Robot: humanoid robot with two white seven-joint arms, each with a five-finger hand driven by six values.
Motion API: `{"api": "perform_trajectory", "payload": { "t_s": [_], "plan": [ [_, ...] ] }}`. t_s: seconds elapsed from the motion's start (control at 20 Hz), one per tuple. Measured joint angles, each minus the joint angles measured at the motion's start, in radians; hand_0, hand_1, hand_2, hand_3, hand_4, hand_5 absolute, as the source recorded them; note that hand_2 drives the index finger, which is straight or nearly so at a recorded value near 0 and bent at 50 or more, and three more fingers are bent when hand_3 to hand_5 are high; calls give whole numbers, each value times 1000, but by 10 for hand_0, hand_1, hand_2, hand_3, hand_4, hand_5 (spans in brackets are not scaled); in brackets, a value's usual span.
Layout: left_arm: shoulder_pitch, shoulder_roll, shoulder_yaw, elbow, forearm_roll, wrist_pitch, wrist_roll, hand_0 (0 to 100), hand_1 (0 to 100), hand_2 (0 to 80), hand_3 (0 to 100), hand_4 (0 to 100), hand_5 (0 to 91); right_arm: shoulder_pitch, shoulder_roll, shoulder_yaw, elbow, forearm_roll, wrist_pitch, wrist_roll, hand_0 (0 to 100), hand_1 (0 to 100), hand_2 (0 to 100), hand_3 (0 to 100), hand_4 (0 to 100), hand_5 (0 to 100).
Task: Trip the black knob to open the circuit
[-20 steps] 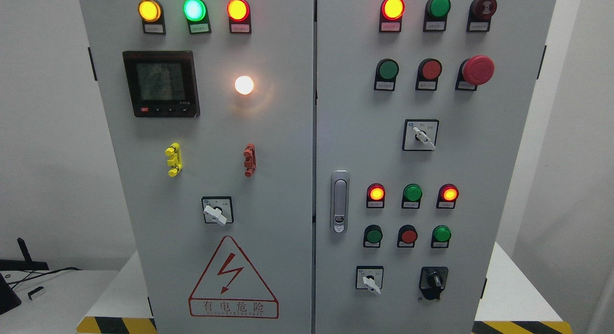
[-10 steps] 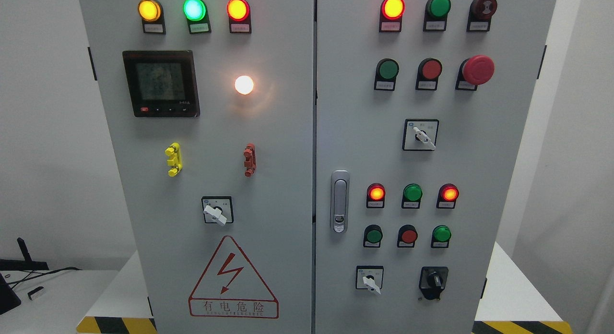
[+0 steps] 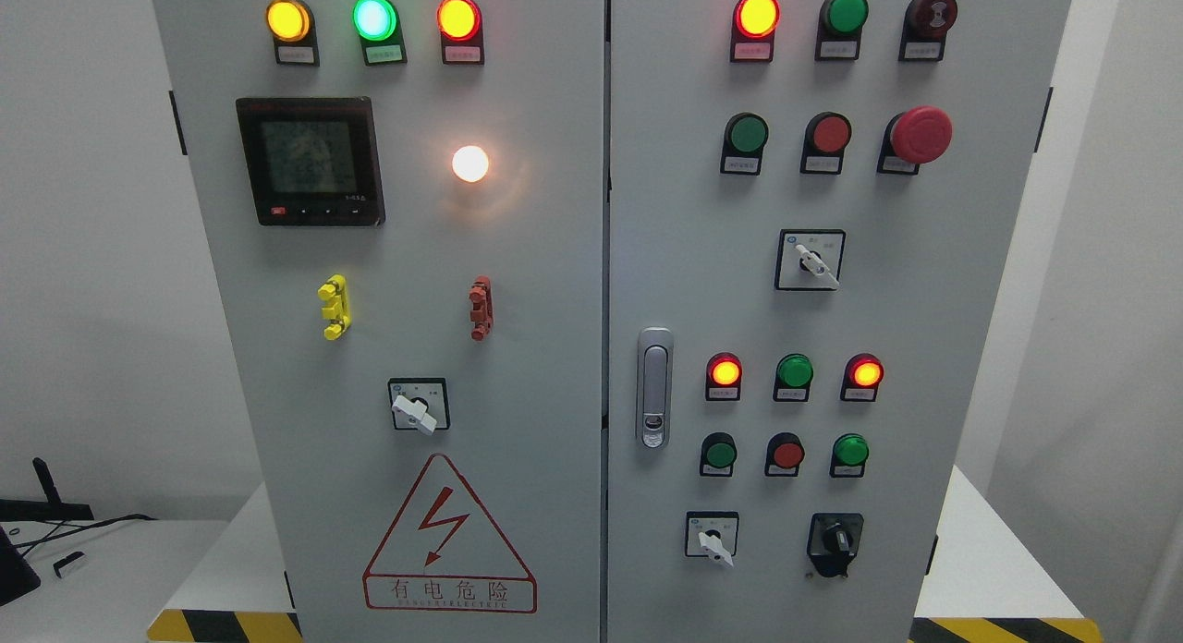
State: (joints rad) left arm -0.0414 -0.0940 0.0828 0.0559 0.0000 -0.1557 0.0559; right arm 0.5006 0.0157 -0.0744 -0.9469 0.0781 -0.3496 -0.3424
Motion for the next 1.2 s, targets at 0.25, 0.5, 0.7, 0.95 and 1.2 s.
{"api": "perform_trajectory", "payload": {
  "t_s": [0.25, 0.5, 0.7, 0.95, 1.2],
  "plan": [
    [0, 0, 0, 0, 0, 0, 0, 120, 389, 0, 0, 0, 0, 48, -6, 20, -167, 0, -38, 6, 289, 320, 238, 473, 453, 477],
    [0, 0, 0, 0, 0, 0, 0, 120, 389, 0, 0, 0, 0, 98, -9, 40, -346, 0, -47, 9, 295, 331, 260, 483, 484, 522],
    [0, 0, 0, 0, 0, 0, 0, 120, 389, 0, 0, 0, 0, 123, -11, 51, -477, 1, -48, 10, 297, 339, 277, 510, 526, 566],
    [0, 0, 0, 0, 0, 0, 0, 120, 389, 0, 0, 0, 0, 139, -13, 59, -627, 3, -52, 10, 300, 343, 281, 526, 545, 584],
    [0, 0, 0, 0, 0, 0, 0, 120, 389, 0, 0, 0, 0, 140, -14, 64, -751, 34, -53, 14, 210, 547, 277, 503, 553, 608]
  ]
}}
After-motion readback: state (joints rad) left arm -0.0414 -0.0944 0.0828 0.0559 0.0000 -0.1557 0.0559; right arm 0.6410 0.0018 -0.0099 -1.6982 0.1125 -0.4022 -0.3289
